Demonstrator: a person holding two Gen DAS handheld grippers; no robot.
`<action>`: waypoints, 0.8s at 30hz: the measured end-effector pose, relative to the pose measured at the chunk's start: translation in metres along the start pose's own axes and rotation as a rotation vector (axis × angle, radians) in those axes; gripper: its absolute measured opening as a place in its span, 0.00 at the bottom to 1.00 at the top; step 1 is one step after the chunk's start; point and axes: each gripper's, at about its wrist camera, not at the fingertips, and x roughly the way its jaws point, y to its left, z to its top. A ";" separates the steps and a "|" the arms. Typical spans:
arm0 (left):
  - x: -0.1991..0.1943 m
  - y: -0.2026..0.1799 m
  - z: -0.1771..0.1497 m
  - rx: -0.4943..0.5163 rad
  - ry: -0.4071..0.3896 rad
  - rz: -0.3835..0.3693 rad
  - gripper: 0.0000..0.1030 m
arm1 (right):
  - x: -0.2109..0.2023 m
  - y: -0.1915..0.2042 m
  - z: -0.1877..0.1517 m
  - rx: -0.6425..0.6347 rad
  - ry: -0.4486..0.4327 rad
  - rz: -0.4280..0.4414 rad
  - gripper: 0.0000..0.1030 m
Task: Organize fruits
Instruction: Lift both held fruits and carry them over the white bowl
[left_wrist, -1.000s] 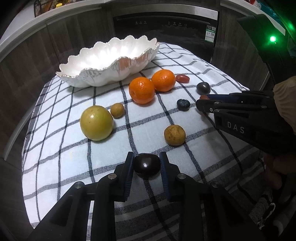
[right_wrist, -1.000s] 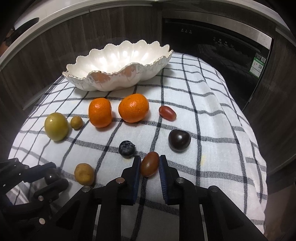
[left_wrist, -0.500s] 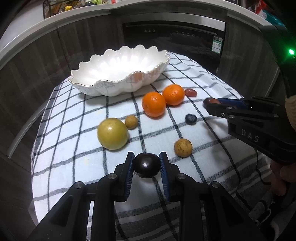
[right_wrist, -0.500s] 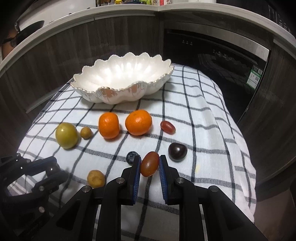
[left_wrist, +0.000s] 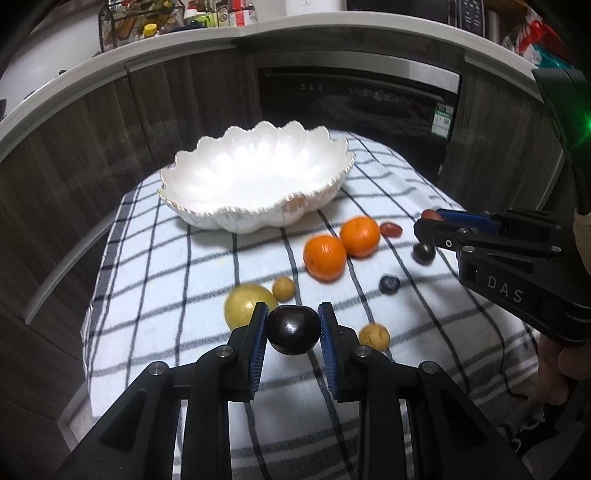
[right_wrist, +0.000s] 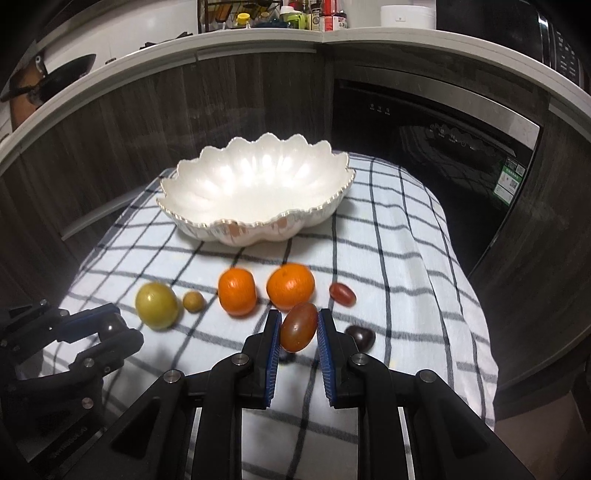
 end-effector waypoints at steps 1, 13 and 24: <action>-0.001 0.002 0.003 -0.006 -0.002 0.001 0.27 | -0.001 0.000 0.004 0.005 -0.004 0.005 0.21; -0.007 0.033 0.050 -0.040 -0.047 0.017 0.27 | -0.005 0.011 0.049 0.006 -0.050 0.017 0.21; 0.008 0.065 0.090 -0.088 -0.079 0.020 0.27 | 0.003 0.011 0.096 0.017 -0.107 0.006 0.21</action>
